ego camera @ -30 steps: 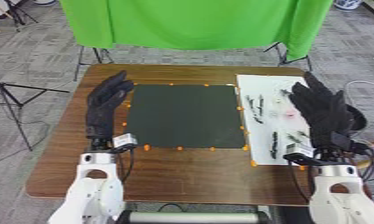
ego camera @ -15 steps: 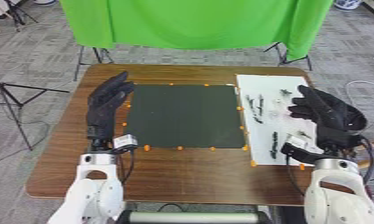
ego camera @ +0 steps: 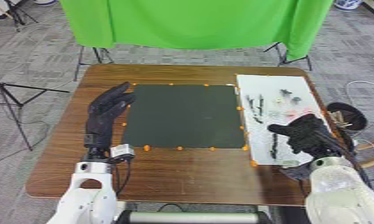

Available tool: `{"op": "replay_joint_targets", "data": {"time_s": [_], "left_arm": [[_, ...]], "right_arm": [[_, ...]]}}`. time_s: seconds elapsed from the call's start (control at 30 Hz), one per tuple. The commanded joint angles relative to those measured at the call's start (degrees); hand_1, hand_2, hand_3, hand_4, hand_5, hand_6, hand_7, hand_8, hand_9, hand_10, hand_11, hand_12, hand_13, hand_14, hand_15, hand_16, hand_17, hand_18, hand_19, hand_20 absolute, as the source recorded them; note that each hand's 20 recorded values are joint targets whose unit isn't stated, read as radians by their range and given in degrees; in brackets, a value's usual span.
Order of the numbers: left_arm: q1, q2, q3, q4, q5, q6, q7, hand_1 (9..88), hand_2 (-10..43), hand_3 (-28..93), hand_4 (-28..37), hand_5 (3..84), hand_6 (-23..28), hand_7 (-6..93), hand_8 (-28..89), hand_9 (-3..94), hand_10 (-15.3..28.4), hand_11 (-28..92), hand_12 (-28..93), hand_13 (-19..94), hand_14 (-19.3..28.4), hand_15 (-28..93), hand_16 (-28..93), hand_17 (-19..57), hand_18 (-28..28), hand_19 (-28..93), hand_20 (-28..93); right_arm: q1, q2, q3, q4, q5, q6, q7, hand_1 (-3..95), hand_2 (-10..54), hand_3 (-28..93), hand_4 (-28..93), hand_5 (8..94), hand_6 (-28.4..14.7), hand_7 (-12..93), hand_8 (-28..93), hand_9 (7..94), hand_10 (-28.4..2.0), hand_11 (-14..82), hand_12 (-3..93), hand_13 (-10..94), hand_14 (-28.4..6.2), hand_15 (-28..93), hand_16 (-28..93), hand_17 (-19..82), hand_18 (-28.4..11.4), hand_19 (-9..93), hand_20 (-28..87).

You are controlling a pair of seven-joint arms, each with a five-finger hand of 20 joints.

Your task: Arrange flowers

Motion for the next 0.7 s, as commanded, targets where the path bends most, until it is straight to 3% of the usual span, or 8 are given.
{"op": "replay_joint_targets", "data": {"time_s": [0.03,0.17,0.7], "left_arm": [[1.8,0.32,-0.58,-0.13,0.26,-0.46,-1.33,35.4,-8.6,68,-14.5,48.3,1.1,17.7,-9,49.0,13.3,25,12,41,16.7,25,-1,11.5,12.4,15,20],[2.5,0.46,-0.70,-0.53,0.45,-0.59,-1.82,35.4,-8.6,68,-14.3,48.3,1.1,17.7,-9,48.9,13.2,25,12,41,16.7,25,-1,11.4,12.5,15,20],[2.3,0.27,-0.42,-0.35,0.81,-1.81,-2.46,35.3,-8.9,68,-14.1,48.1,1.2,17.6,-9,48.7,13.2,25,12,41,16.7,25,-1,11.1,12.7,15,19]], "right_arm": [[1.9,0.8,-2.3,4.2,-11.9,0.2,3.2,32.7,-9.5,60,-20,71.6,-4.6,19,-6,82.7,-14.1,28.6,24.8,86,-6.9,48,26,57,-13.3,88,39],[2.5,0.8,-3.3,5.8,-12.2,-0.5,3.5,32.6,-9.5,60,-20,71.4,-4.8,19,-6,83.3,-14.3,28.2,24.5,87,-6.5,47,26,59,-12.4,88,37],[4.2,-0.2,-7.2,7.4,-12.6,-1.9,4.2,36.4,-9.5,60,-17,74.6,-4.9,19,-6,87.1,-13.8,27.6,24.3,92,-5.2,43,29,64,-10.0,89,33]]}}
